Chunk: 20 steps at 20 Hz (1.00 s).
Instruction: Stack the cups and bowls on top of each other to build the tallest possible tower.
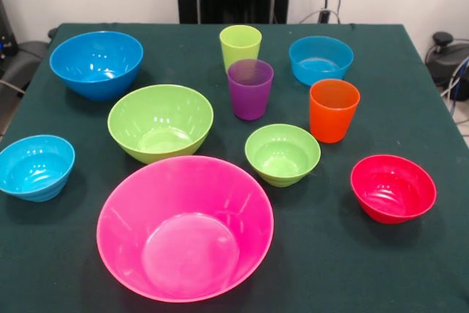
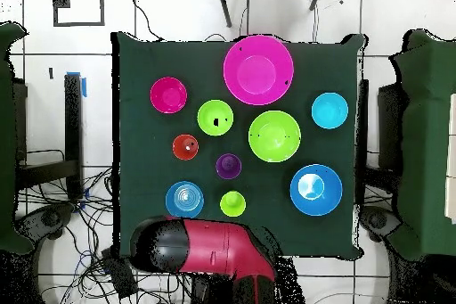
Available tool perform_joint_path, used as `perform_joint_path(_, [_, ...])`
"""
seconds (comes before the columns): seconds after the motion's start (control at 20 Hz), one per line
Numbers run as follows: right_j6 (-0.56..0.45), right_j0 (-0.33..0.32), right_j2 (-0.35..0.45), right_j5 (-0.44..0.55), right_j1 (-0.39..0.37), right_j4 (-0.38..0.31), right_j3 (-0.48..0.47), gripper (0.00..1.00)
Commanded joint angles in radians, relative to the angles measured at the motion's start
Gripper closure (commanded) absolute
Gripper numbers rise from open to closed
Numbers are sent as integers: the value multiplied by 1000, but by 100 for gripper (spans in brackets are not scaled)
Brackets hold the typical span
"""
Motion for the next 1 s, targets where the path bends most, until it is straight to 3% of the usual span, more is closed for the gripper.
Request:
perform_joint_path(0.05, [9,-14,114,-154,100,-52,129,0])
perform_joint_path(0.5, [6,-79,139,-292,169,-88,165,0])
perform_joint_path(0.95, [34,-163,163,-525,345,-204,165,0])
perform_joint_path(1.0, [60,-148,169,-568,362,-216,184,0])
